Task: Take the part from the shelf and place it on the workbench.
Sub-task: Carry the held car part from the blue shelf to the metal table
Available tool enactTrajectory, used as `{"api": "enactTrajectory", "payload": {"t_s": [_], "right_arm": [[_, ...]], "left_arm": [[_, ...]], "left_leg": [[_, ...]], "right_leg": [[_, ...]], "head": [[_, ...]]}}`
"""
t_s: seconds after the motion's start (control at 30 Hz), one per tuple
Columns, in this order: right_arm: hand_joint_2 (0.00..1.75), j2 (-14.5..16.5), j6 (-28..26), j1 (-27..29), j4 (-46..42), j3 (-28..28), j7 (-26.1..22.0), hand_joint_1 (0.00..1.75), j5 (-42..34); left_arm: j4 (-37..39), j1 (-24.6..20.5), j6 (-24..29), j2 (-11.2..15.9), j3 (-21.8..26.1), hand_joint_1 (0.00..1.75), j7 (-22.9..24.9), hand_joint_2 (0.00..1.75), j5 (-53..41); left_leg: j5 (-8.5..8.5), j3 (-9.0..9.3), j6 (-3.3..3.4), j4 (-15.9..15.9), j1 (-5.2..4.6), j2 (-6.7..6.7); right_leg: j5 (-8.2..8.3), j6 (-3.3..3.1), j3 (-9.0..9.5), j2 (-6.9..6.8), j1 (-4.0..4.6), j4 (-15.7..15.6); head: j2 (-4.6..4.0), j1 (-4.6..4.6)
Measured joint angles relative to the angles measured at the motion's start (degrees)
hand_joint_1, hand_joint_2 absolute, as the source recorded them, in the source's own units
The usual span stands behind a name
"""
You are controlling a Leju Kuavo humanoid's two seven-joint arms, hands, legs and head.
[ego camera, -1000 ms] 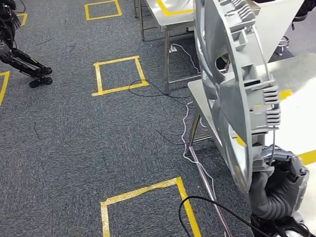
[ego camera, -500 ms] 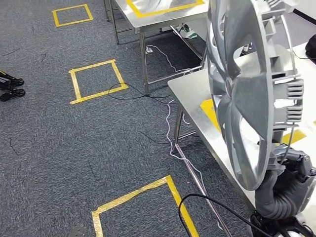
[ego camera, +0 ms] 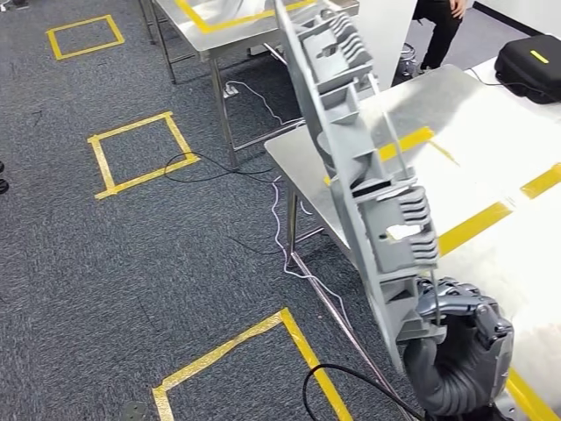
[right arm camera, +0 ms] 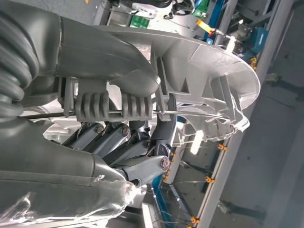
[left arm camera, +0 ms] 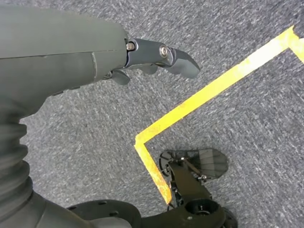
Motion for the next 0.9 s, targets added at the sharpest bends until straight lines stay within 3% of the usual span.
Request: {"api": "enactTrajectory", "payload": {"t_s": [0.03,0.1,0.2,0.23,0.27,0.33,0.4,0.47,0.53,0.6,0.63,0.7,0.73,0.77,0.8,0.83,0.9], "right_arm": [[1.75,-0.44,-0.58,0.03,-0.24,0.85,-0.28,1.75,0.38],[1.75,-1.37,-1.96,0.02,-1.07,2.11,-0.93,1.75,0.88],[1.75,-2.85,-3.99,0.04,-2.23,3.08,-1.63,1.75,1.05],[1.75,-3.28,-4.6,0.14,-2.54,3.18,-1.83,1.75,0.94],[1.75,-3.64,-5.16,0.28,-2.81,3.21,-2.07,1.75,0.75],[1.75,-4.15,-6.11,0.78,-3.26,3.17,-2.66,1.75,0.23],[1.75,-4.55,-6.69,1.56,-3.62,3.08,-3.29,1.75,-0.29],[1.75,-4.88,-7.04,2.56,-3.95,2.9,-4.07,1.75,-0.7],[1.75,-5.17,-7.19,3.83,-4.18,2.59,-4.78,1.75,-0.97],[1.75,-5.46,-7.21,4.89,-4.37,2.19,-5.22,1.75,-1.09],[1.75,-5.6,-7.21,5.2,-4.44,2.0,-5.37,1.75,-1.11],[1.75,-5.77,-7.23,5.86,-4.51,1.56,-5.6,1.75,-1.02],[1.75,-5.8,-7.31,6.24,-4.51,1.24,-5.65,1.75,-0.72],[1.75,-5.8,-7.5,6.59,-4.51,0.86,-5.63,1.75,-0.15],[1.75,-5.8,-7.83,6.82,-4.51,0.42,-5.53,1.75,0.83],[1.75,-5.8,-8.23,6.92,-4.51,-0.01,-5.37,1.75,1.91],[1.75,-5.78,-9.17,6.93,-4.47,-0.81,-4.82,1.75,4.26]], "left_arm": [[0.0,-0.05,0.05,0.02,0.01,0.0,0.08,1.75,0.03],[0.0,-0.19,0.15,0.05,0.02,0.0,0.17,1.75,0.07],[0.0,-0.06,0.21,0.02,0.1,0.0,0.2,1.75,0.15],[0.0,0.05,0.23,0.04,0.13,0.0,0.2,1.75,0.22],[0.0,0.12,0.26,0.07,0.16,0.0,0.19,1.75,0.33],[0.0,0.15,0.35,0.17,0.2,0.0,0.12,1.75,0.57],[0.0,0.12,0.43,0.19,0.22,0.0,-0.01,1.75,0.67],[0.0,0.07,0.51,0.12,0.22,0.0,-0.1,1.75,0.69],[0.0,0.01,0.61,0.06,0.23,0.0,-0.16,1.75,0.69],[0.0,-0.06,0.71,0.11,0.24,0.0,-0.24,1.75,0.69],[0.0,-0.05,0.75,0.16,0.25,0.0,-0.28,1.75,0.69],[0.0,0.1,0.81,0.31,0.26,0.0,-0.37,1.75,0.68],[0.0,0.21,0.8,0.34,0.27,0.0,-0.42,1.75,0.66],[0.0,0.29,0.79,0.37,0.27,0.0,-0.48,1.75,0.62],[0.0,0.32,0.74,0.38,0.27,0.0,-0.56,1.75,0.57],[0.0,0.31,0.69,0.38,0.27,0.0,-0.62,1.75,0.54],[0.0,0.25,0.54,0.4,0.27,0.0,-0.72,1.75,0.48]], "left_leg": [[-0.1,0.03,-0.36,-0.02,0.1,0.15],[-1.57,-0.72,-1.0,1.8,0.22,-1.03],[-6.56,-5.6,-1.4,11.9,0.32,-3.34],[-7.31,-7.14,-1.44,14.71,0.35,-3.54],[-7.0,-7.9,-1.46,15.83,0.37,-3.65],[-3.55,-6.35,-1.51,11.91,0.53,-4.11],[-0.24,-2.93,-1.65,4.54,1.06,-6.21],[0.51,-1.07,-1.33,0.49,1.38,-7.96],[0.45,-0.86,-0.44,-0.03,1.29,-7.47],[0.6,-0.76,0.46,-0.21,1.32,-6.42],[0.63,-0.72,0.81,-0.29,1.32,-5.82],[0.49,-0.68,1.22,-0.29,1.05,-4.64],[0.44,-0.64,1.29,-0.28,0.91,-4.0],[0.37,-0.59,1.33,-0.27,0.81,-3.39],[0.29,-0.47,1.32,-0.27,0.74,-2.82],[0.17,-0.28,1.25,-0.27,0.7,-2.29],[-0.19,0.22,0.84,-0.22,0.48,-1.39]], "right_leg": [[0.14,-0.31,-0.06,0.55,-0.07,-0.12],[0.4,-0.87,-0.01,1.55,-0.39,-0.44],[0.51,-1.24,0.06,3.03,-0.62,-0.54],[0.51,-1.27,0.07,3.68,-0.65,-0.54],[0.52,-1.25,0.1,4.37,-0.7,-0.54],[0.54,-1.09,0.23,5.71,-0.92,-0.53],[0.51,-0.62,0.15,6.93,-1.02,-0.34],[0.62,0.12,-0.24,8.07,-1.01,-0.3],[0.9,0.9,-0.64,9.0,-1.16,-0.66],[-0.07,1.41,-1.41,7.46,-1.14,0.67],[-1.52,1.58,-2.47,5.98,-1.07,3.07],[-5.45,1.81,-5.96,3.35,-1.01,10.71],[-6.76,1.88,-7.53,2.88,-1.02,14.06],[-7.04,1.9,-8.29,2.7,-1.03,15.7],[-6.14,1.86,-7.81,2.58,-1.03,14.95],[-4.42,1.78,-6.19,2.29,-1.02,12.04],[-1.23,1.49,-1.67,0.52,-0.87,3.93]], "head": [[0.0,-0.01],[0.0,-0.15],[0.0,-0.55],[0.0,-0.58],[0.0,-0.59],[0.0,-0.64],[0.0,-0.82],[0.0,-1.07],[0.0,-1.2],[0.0,-1.05],[0.0,-0.92],[0.0,-0.68],[0.0,-0.69],[0.0,-0.7],[0.0,-0.7],[0.0,-0.7],[0.0,-0.68]]}}
